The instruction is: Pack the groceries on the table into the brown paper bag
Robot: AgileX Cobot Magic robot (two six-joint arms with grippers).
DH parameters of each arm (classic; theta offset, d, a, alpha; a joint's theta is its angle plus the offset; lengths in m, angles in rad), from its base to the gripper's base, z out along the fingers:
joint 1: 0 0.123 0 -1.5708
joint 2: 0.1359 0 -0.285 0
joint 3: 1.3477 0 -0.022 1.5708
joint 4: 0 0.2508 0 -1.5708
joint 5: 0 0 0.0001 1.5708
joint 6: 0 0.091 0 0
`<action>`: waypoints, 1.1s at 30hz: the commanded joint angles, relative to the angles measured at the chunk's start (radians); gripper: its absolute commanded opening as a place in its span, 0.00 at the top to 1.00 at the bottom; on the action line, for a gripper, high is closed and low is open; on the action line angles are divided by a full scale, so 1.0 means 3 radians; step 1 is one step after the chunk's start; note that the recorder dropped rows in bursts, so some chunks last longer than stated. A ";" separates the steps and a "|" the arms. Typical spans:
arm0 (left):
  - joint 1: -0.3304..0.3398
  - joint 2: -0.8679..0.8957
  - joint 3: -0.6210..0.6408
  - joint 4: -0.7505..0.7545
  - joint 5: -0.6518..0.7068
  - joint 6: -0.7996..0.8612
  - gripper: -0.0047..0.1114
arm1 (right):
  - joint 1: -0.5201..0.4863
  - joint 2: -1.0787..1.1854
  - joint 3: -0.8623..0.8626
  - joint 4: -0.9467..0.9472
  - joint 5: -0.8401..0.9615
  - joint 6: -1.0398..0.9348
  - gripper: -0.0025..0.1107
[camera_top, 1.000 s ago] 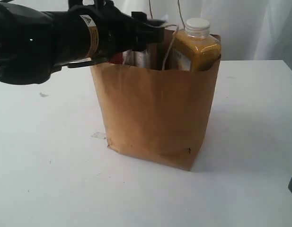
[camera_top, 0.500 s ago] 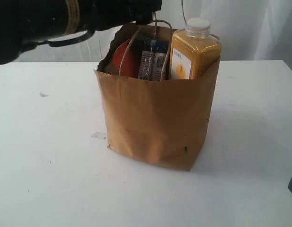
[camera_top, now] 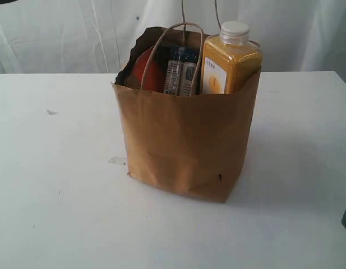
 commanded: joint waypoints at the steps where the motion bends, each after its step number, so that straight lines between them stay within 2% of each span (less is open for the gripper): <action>1: -0.0007 -0.0125 -0.0006 0.0068 -0.0195 -0.0014 0.96 | -0.0024 -0.0015 0.0013 -0.0034 -0.0014 0.0003 0.98; 14: -0.0001 -0.0200 -0.0006 0.0068 -0.1011 -0.0012 0.96 | -0.0024 -0.0015 0.0013 -0.0034 -0.0014 0.0003 0.98; 33: -0.0001 -0.0193 -0.0006 -0.0037 -0.0894 0.0102 0.96 | -0.0024 -0.0015 0.0013 -0.0034 -0.0014 0.0003 0.98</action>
